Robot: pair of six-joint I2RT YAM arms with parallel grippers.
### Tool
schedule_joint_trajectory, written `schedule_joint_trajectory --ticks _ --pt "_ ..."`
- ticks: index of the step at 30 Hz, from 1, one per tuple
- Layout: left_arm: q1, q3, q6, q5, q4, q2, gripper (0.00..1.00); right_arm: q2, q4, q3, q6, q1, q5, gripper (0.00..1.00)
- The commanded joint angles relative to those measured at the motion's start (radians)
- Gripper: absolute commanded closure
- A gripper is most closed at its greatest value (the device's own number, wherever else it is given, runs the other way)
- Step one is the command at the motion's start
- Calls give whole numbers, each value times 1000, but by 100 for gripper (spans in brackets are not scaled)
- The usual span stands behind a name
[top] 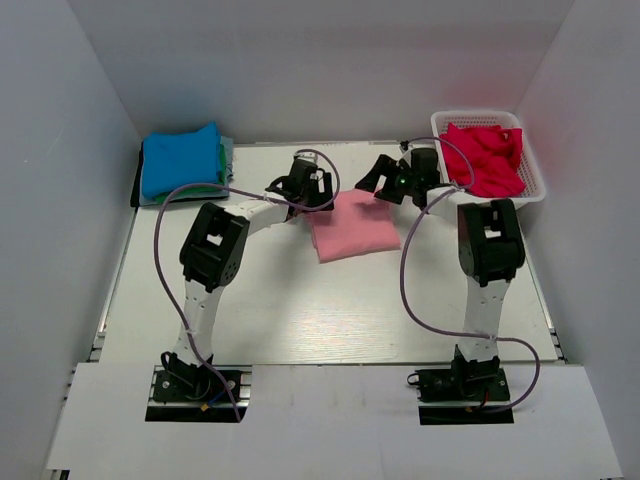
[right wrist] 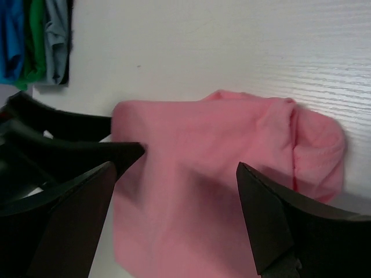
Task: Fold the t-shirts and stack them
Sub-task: Fold the long partially folded tshirt into a neat square, then put the neatly folded tshirt into the corner of the board with the left arm
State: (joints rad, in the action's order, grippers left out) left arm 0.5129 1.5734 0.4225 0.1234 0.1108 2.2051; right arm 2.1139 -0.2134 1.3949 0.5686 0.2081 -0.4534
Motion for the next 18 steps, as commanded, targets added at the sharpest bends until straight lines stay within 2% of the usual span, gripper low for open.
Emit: schedule_joint_trajectory --ticks 1,3,8,12,15,18 --pt "4 33 -30 -25 75 -111 0 -185 -30 -61 -44 5 -42 10" --pt "16 22 -30 -47 130 -137 0 -306 -29 -128 -61 7 -74 10" --pt "16 -82 47 -137 176 -185 0 -510 -61 -434 -56 11 -74 10" --pt "26 -165 85 -117 147 -216 0 -603 -57 -557 -52 11 -80 10" --pt "26 -136 94 -81 202 -183 0 -652 -41 -606 -62 4 -68 10" --pt "26 -115 104 -103 217 -160 0 -698 -3 -622 -84 5 -35 10"
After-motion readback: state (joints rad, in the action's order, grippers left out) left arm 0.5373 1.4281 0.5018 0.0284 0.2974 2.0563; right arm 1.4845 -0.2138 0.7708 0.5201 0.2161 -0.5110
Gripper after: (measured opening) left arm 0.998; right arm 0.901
